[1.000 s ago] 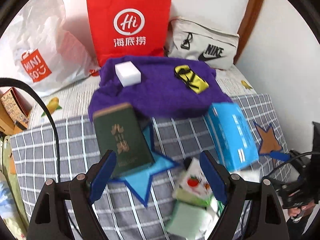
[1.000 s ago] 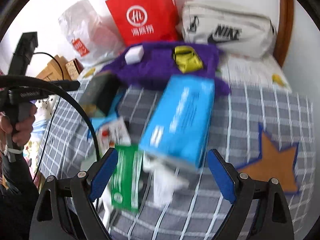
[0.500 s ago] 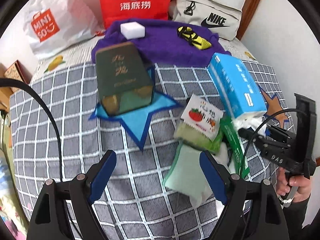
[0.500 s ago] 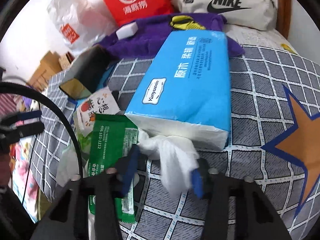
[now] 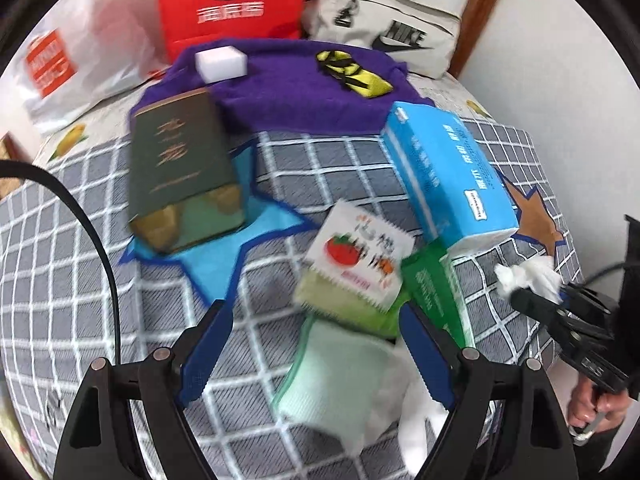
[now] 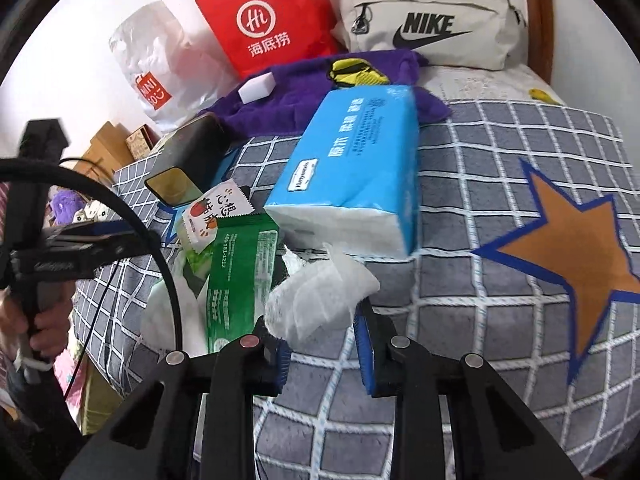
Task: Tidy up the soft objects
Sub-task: 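Grasp the crumpled white tissue with the right gripper, then grasp the light green wipes packet with the left gripper while the right holds the tissue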
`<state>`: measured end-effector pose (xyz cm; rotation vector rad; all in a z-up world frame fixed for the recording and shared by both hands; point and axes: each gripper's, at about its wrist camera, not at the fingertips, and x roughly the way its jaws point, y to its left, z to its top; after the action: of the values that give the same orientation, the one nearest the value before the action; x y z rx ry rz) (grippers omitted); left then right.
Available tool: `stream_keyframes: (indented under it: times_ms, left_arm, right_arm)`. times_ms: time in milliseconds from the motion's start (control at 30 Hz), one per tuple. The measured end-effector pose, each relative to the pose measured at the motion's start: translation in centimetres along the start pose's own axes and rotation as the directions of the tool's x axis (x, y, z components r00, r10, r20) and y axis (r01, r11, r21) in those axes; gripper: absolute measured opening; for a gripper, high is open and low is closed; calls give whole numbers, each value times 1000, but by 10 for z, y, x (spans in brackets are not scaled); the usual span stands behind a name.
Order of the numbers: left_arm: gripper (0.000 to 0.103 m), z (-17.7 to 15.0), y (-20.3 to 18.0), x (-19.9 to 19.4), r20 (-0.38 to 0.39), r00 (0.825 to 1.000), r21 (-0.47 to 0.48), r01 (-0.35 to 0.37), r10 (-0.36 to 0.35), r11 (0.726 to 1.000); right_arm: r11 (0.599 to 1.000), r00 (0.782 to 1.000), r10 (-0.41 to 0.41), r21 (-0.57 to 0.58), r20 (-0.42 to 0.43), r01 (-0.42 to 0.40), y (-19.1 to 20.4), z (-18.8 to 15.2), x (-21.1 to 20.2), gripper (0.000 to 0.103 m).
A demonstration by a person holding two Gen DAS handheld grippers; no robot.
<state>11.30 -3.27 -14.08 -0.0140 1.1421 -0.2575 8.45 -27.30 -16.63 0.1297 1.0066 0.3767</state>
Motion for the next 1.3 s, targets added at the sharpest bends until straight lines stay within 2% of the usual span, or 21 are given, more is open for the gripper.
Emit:
stream_keyframes:
  times_ms: [133,300,400,467,567,667,767,833,900,933,1033,1133,1300]
  left_arm:
    - [84,14,-17,19,-15,1000,92,-23,25,996]
    - [85,18,-38,43,-36,990,264,-121,135,957]
    - [78,24,-39,41,-19,994,268,-97,106,959]
    - [60,28,-37,42,-20,996,264,-82,90,961]
    - [48,30,-37,42,-32,999,258,-29,38,966]
    - [42,30,-38,41,-26,999,271,-25,33,962]
    - [42,34,-37,38,-25,999,266,-15,23,964]
    - [44,39,-37,39,-33,999,263,-7,16,965]
    - [53,43,-37,42,-42,999,264,-23,35,964]
    - [65,43,-38,43,-48,998,265,-22,36,964]
    - [70,39,-43,45,-67,996,292,-44,66,955]
    - [83,29,-45,44,-70,994,315,-59,86,947]
    - [87,18,-48,49,-87,993,331,-49,82,942]
  right_arm:
    - [1000,1000,-13,-10,10,13,-3,-2,-12,28]
    - [1000,1000,-14,5,11,14,-8,-3,-16,28]
    - [1000,1000,-8,16,18,8,-10,-3,-17,28]
    - [1000,1000,-4,16,15,4,-10,-2,-17,28]
    - [1000,1000,-1,17,10,1,-10,-3,-15,28]
    - [1000,1000,1,22,2,-1,-12,-4,-11,28]
    - [1000,1000,7,28,-7,-7,-13,-5,-8,28]
    - [1000,1000,9,29,-13,-8,-13,-6,-7,28]
    - [1000,1000,13,27,-15,-13,-12,-7,-6,28]
    - [1000,1000,18,25,-14,-17,-12,-9,-7,28]
    - [1000,1000,22,18,-18,-22,-11,-9,-7,28]
    - [1000,1000,27,15,-16,-27,-11,-10,-8,28]
    - [999,999,31,13,-17,-30,-10,-10,-8,28]
